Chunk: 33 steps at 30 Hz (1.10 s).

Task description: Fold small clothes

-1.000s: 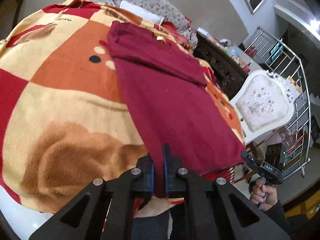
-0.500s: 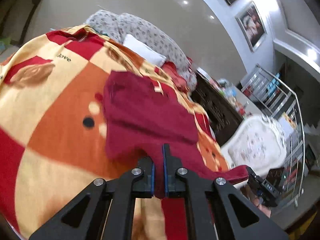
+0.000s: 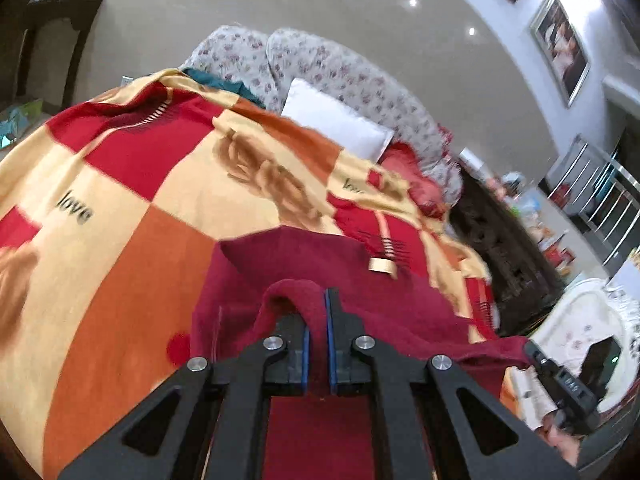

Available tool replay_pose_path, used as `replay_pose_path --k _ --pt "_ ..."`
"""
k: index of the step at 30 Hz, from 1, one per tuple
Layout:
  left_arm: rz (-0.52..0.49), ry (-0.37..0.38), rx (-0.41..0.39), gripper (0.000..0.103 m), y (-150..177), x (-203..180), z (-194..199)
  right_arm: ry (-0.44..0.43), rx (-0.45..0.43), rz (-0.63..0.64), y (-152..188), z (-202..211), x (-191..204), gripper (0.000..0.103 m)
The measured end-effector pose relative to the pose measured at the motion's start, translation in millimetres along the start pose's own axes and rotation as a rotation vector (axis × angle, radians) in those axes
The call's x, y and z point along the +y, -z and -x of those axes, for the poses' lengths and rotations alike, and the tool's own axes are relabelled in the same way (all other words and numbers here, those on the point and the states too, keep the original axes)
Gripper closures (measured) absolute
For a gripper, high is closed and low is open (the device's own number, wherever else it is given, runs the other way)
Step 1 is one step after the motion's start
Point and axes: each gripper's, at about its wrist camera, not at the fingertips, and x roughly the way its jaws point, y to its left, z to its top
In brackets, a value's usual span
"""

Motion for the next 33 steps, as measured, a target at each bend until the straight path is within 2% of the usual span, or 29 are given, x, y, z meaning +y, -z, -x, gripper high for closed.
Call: replay_pose_path --k 3,7,8,10,11,12,14,16,19,22,24,25,27,30,32,33 --pt "-0.019 -0.072 0.025 0.097 -7.9 7.3 -37.8 0.039 0.039 0.009 -7.2 -32.9 -5.3 0.095" --pt "-0.020 -0.099 0.088 0.096 -10.9 12.2 -77.3 0.069 0.060 -0.017 -8.9 -62.4 -18.2 0.093" --pt "-0.030 -0.102 0.096 0.092 -11.2 10.7 -82.2 0.055 0.057 -0.029 -10.0 -66.6 -20.8 0.092" --pt "-0.045 -0.060 0.118 0.072 -14.4 7.2 -85.3 0.012 0.065 -0.081 -12.9 -74.6 -29.6 0.088" --pt "-0.053 -0.042 0.107 0.057 -15.5 5.2 -81.5 -0.001 0.068 -0.104 -14.0 -75.0 -33.2 0.086" --pt "-0.065 -0.030 0.083 0.044 -18.0 2.6 -74.5 -0.031 0.056 -0.120 -14.6 -71.1 -36.1 0.084" --pt "-0.090 -0.045 0.023 0.029 -24.7 -1.9 -58.6 -0.058 0.024 -0.121 -15.4 -61.3 -36.1 0.072" --pt "-0.115 -0.032 -0.037 0.028 -27.8 -4.2 -38.5 -0.063 -0.006 -0.110 -16.5 -47.8 -36.1 0.063" --pt "-0.171 -0.041 -0.040 0.028 -24.1 -12.0 -28.9 -0.043 -0.027 -0.085 -16.6 -29.8 -37.2 0.062" --pt "-0.279 -0.100 -0.031 0.034 -8.4 -28.8 -39.3 0.043 -0.002 0.017 -16.3 -27.6 -28.7 0.062" --pt "-0.308 -0.112 0.000 0.048 -1.4 -39.2 -58.6 0.094 0.047 0.116 -13.5 -38.4 -15.1 0.062" --pt "-0.312 -0.123 0.002 0.049 -1.2 -42.0 -65.3 0.102 0.056 0.142 -12.6 -42.9 -9.8 0.062" --pt "-0.336 -0.180 -0.024 0.048 -2.7 -49.4 -83.3 0.120 0.072 0.218 -13.1 -60.1 8.3 0.062" --pt "-0.333 -0.269 -0.048 0.048 -7.7 -50.9 -107.7 0.129 0.106 0.260 -18.6 -93.1 20.0 0.062" --pt "-0.303 -0.281 -0.046 0.047 -12.9 -44.8 -121.1 0.127 0.124 0.263 -22.9 -115.2 20.4 0.062" --pt "-0.287 -0.280 -0.040 0.043 -13.6 -40.0 -125.6 0.133 0.136 0.269 -24.8 -125.4 19.9 0.062"
